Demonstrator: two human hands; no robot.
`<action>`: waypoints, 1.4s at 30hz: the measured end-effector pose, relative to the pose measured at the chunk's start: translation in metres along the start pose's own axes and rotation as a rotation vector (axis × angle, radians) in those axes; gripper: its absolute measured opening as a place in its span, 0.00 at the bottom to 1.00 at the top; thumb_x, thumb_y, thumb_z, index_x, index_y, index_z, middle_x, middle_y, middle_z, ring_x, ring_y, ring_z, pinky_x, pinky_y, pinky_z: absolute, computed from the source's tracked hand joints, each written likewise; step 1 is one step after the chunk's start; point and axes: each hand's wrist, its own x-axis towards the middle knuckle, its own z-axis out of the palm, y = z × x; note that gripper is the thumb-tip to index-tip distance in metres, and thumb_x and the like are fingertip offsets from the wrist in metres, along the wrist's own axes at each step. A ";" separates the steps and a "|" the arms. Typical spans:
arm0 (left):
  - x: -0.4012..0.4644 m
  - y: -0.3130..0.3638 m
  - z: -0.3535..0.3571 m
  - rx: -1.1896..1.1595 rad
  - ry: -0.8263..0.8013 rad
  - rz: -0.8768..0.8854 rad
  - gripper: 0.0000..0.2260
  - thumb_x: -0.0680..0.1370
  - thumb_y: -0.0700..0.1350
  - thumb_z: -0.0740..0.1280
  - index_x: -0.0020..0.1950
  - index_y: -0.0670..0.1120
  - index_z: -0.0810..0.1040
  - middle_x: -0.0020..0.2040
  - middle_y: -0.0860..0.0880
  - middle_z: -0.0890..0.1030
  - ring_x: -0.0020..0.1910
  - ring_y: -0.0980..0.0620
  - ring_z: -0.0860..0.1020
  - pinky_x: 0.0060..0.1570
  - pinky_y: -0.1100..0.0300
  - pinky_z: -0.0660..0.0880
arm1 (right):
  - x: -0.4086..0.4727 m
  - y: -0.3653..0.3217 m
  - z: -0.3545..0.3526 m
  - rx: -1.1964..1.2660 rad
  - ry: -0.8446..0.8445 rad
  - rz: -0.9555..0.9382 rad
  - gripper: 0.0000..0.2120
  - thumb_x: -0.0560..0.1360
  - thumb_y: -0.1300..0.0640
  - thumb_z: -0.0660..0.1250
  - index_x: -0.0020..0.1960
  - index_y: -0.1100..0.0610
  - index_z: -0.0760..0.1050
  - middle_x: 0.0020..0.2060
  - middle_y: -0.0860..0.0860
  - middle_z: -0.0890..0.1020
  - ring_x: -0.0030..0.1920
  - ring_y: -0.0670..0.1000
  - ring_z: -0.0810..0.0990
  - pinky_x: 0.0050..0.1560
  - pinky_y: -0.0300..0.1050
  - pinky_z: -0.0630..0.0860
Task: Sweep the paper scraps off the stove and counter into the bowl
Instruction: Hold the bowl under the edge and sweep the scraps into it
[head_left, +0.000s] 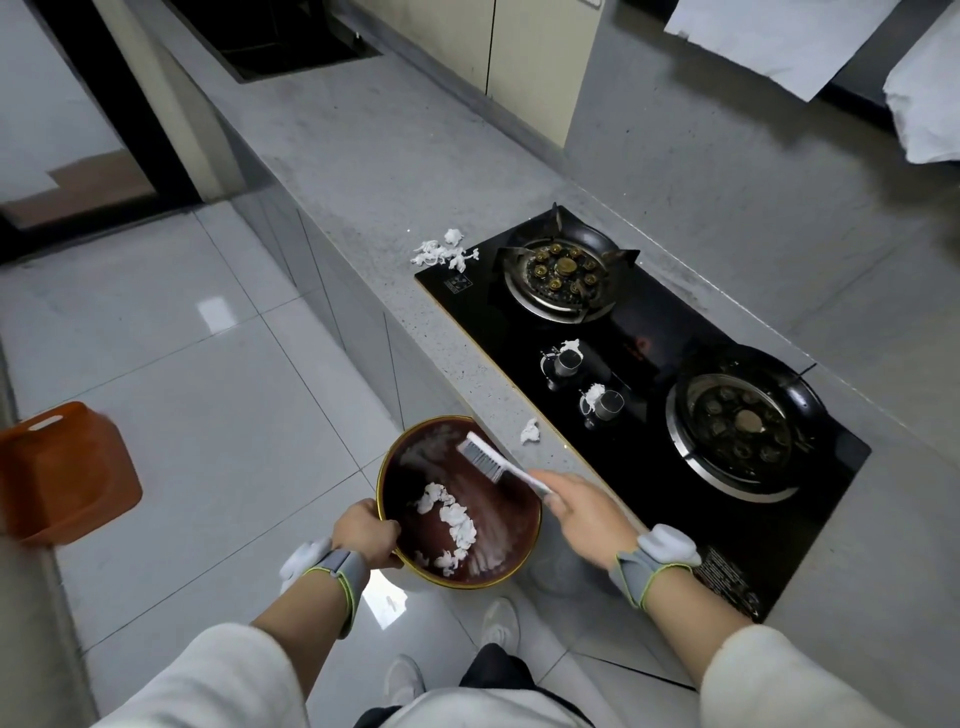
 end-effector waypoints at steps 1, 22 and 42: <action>0.000 0.001 -0.001 0.009 0.002 0.008 0.05 0.70 0.35 0.67 0.44 0.42 0.77 0.41 0.39 0.84 0.38 0.36 0.85 0.38 0.44 0.85 | 0.002 -0.002 -0.007 -0.003 0.038 -0.006 0.19 0.79 0.57 0.58 0.68 0.42 0.70 0.55 0.53 0.78 0.58 0.56 0.76 0.58 0.48 0.72; -0.003 0.005 -0.005 0.056 -0.009 0.026 0.05 0.71 0.37 0.65 0.45 0.42 0.78 0.42 0.39 0.85 0.35 0.39 0.86 0.35 0.47 0.85 | 0.064 -0.037 -0.129 -0.593 0.124 0.257 0.11 0.73 0.56 0.61 0.48 0.62 0.78 0.48 0.61 0.82 0.49 0.64 0.81 0.42 0.47 0.74; 0.000 0.004 -0.009 -0.017 -0.018 -0.019 0.04 0.70 0.35 0.67 0.45 0.41 0.77 0.40 0.39 0.84 0.36 0.37 0.85 0.38 0.44 0.84 | -0.014 0.016 0.012 -0.017 0.144 0.067 0.15 0.79 0.59 0.58 0.64 0.48 0.69 0.56 0.52 0.76 0.55 0.58 0.76 0.52 0.50 0.72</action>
